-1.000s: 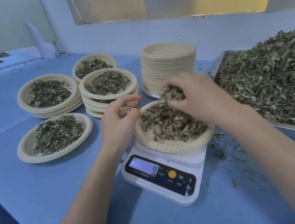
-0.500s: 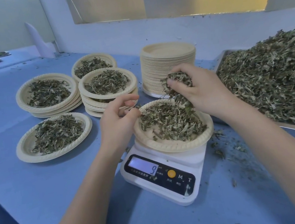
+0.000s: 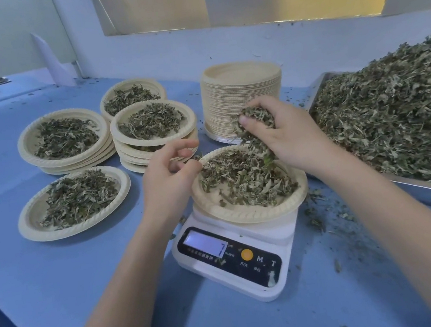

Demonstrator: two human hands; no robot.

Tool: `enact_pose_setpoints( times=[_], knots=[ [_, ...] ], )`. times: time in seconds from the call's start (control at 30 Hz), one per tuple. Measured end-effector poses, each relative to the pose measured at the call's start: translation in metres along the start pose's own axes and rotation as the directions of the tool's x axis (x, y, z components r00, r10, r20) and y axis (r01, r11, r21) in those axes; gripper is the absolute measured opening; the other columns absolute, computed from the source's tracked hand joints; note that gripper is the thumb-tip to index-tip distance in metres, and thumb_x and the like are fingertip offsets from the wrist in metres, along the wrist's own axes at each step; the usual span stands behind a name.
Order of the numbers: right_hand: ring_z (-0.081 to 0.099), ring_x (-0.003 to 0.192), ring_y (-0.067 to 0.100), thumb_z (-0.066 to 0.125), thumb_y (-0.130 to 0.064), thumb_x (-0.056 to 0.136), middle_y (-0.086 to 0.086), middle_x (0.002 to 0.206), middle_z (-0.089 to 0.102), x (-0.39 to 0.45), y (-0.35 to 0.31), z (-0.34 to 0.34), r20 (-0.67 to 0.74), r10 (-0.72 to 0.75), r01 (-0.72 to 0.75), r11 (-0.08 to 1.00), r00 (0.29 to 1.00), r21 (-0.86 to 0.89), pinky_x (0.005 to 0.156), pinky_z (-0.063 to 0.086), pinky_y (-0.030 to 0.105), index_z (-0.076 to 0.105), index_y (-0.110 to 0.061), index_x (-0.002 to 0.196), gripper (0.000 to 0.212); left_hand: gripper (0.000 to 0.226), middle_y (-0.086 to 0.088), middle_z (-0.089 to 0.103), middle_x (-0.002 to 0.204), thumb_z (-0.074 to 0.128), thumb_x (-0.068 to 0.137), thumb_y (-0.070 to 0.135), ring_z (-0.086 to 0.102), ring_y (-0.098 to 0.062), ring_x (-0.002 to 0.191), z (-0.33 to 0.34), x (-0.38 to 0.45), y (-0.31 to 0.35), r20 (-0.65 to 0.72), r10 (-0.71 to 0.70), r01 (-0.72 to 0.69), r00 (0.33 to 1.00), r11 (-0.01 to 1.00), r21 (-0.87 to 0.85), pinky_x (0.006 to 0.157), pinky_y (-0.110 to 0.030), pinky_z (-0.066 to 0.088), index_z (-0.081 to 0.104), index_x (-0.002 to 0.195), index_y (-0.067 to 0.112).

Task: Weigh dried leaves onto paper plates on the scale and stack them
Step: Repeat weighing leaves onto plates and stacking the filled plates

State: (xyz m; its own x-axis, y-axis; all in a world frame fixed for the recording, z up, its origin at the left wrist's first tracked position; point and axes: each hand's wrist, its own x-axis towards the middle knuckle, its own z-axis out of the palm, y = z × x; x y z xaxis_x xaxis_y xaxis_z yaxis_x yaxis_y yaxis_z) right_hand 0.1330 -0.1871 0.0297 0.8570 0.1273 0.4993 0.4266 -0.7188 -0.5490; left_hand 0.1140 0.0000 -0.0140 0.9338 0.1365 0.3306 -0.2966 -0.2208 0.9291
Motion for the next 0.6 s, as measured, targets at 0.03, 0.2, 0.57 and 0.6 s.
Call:
enact_pose_setpoints(
  times=[0.03, 0.2, 0.57, 0.6],
  knots=[
    [0.050, 0.074, 0.006, 0.050, -0.039, 0.095, -0.012, 0.100, 0.055, 0.001, 0.002, -0.003, -0.031, 0.007, -0.008, 1.000, 0.999, -0.024, 0.060, 0.031, -0.001, 0.053, -0.020, 0.126, 0.036, 0.029, 0.006, 0.055, 0.095, 0.062, 0.079, 0.008, 0.049, -0.007, 0.070, 0.000, 0.000, 0.000, 0.002, 0.001, -0.001, 1.000, 1.000, -0.006, 0.070, -0.021, 0.044, 0.067, 0.098, 0.029],
    [0.056, 0.089, 0.028, 0.052, -0.022, 0.096, 0.013, 0.105, 0.055, 0.010, 0.044, -0.034, -0.199, 0.038, -0.117, 0.909, 0.979, -0.401, 0.074, 0.040, 0.027, 0.053, -0.009, 0.119, 0.027, 0.029, 0.005, 0.053, 0.099, 0.061, 0.070, 0.020, 0.051, -0.010, 0.076, 0.000, 0.000, 0.000, 0.001, 0.002, -0.002, 1.000, 1.000, 0.007, 0.077, -0.027, 0.044, 0.067, 0.096, 0.033],
    [0.056, 0.107, 0.022, 0.045, -0.045, 0.096, 0.002, 0.120, 0.062, 0.008, 0.054, -0.044, 0.248, 0.291, -0.137, 0.858, 0.924, -0.494, 0.081, 0.041, 0.029, 0.059, -0.025, 0.121, 0.036, 0.032, 0.006, 0.054, 0.097, 0.058, 0.064, 0.026, 0.052, -0.012, 0.078, 0.000, -0.001, 0.001, 0.002, -0.020, 0.019, 1.000, 0.998, 0.057, 0.086, -0.037, 0.046, 0.066, 0.092, 0.036],
    [0.054, 0.111, 0.019, 0.047, -0.049, 0.093, 0.000, 0.125, 0.059, 0.008, 0.050, -0.048, 0.303, 0.293, -0.137, 0.885, 0.907, -0.445, 0.083, 0.037, 0.027, 0.053, -0.028, 0.128, 0.041, 0.032, 0.007, 0.054, 0.097, 0.058, 0.063, 0.026, 0.053, -0.012, 0.079, 0.000, -0.001, 0.000, 0.004, -0.027, 0.027, 1.000, 0.998, 0.060, 0.087, -0.038, 0.046, 0.066, 0.093, 0.036]
  ],
)
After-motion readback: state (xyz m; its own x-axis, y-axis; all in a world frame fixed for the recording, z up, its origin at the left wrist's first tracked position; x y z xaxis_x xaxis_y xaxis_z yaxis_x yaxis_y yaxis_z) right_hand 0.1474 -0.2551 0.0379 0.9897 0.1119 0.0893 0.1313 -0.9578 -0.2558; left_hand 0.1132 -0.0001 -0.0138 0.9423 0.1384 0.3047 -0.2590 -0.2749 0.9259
